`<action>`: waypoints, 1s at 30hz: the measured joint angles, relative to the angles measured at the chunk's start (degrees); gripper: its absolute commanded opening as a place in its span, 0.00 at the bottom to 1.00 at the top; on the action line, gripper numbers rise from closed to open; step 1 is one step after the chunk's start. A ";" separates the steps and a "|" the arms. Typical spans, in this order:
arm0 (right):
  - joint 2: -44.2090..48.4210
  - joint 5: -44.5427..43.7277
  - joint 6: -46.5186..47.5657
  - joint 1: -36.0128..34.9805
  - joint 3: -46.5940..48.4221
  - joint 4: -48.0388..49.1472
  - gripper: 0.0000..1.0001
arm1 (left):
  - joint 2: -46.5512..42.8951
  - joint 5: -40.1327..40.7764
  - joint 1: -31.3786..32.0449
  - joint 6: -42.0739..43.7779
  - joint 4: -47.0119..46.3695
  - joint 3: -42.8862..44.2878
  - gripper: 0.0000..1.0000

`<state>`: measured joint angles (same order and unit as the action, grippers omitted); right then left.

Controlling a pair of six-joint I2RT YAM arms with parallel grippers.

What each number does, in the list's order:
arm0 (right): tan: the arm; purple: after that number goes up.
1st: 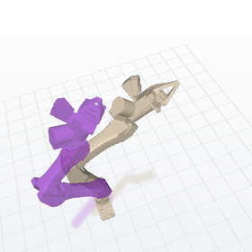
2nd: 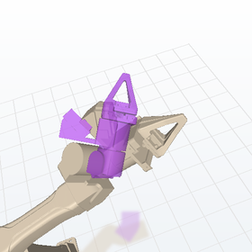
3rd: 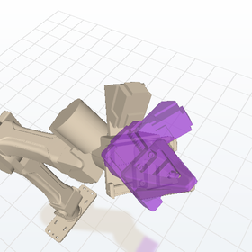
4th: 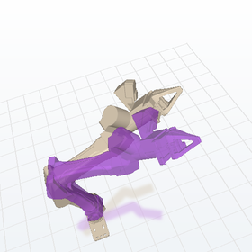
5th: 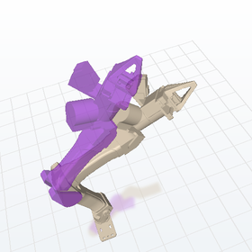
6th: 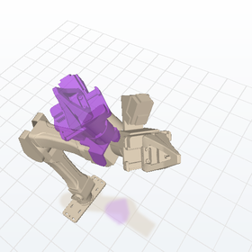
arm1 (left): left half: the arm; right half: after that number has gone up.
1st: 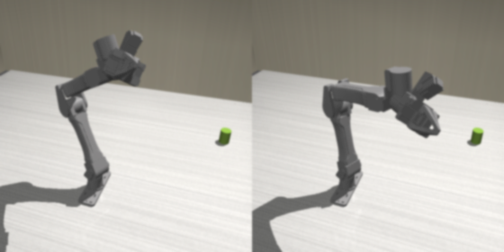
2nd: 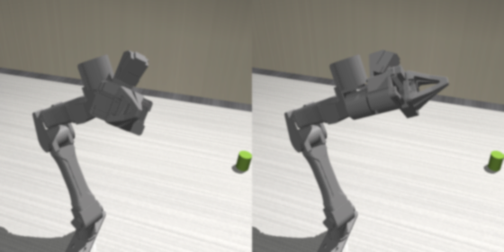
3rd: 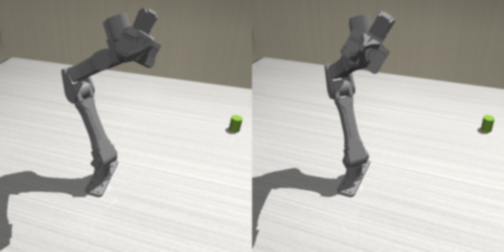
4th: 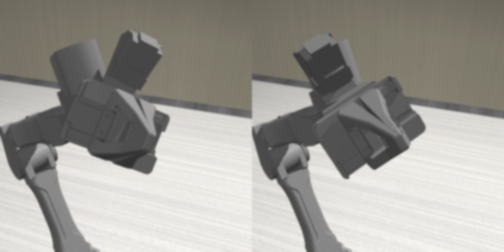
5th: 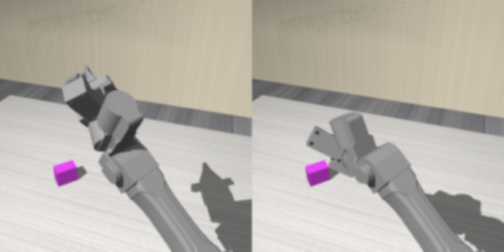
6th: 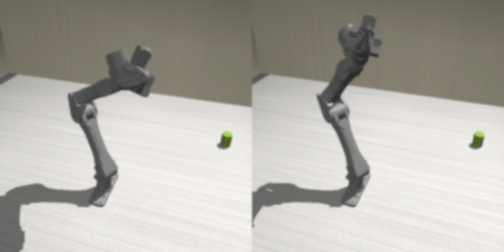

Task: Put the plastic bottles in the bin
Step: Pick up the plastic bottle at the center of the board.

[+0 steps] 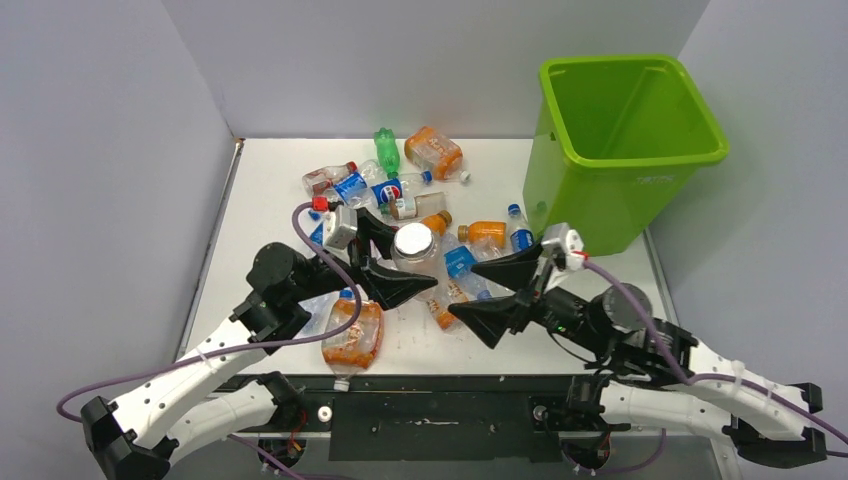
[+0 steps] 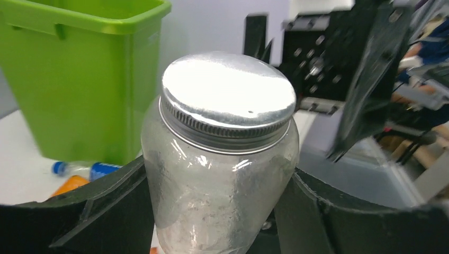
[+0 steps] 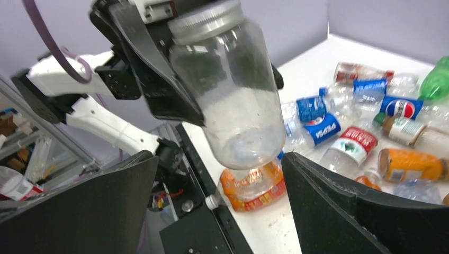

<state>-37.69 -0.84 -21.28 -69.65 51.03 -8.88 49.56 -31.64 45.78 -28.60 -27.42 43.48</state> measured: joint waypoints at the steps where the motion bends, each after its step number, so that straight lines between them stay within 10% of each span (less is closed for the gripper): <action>1: 0.20 -0.42 0.28 -0.07 1.95 -1.55 0.91 | 0.15 0.07 -0.07 3.30 3.65 2.01 0.00; 9: -1.14 -7.39 0.76 -0.15 7.87 -2.60 0.94 | 3.19 1.70 -0.11 20.48 20.52 3.82 0.00; 30: -14.01 -14.88 0.44 -0.15 5.97 4.57 0.91 | 3.48 -3.45 0.04 13.25 16.50 -2.43 0.00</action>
<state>-51.70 -15.73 -20.84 -69.80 56.99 -4.32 53.04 -35.09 45.82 -15.35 -10.92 41.06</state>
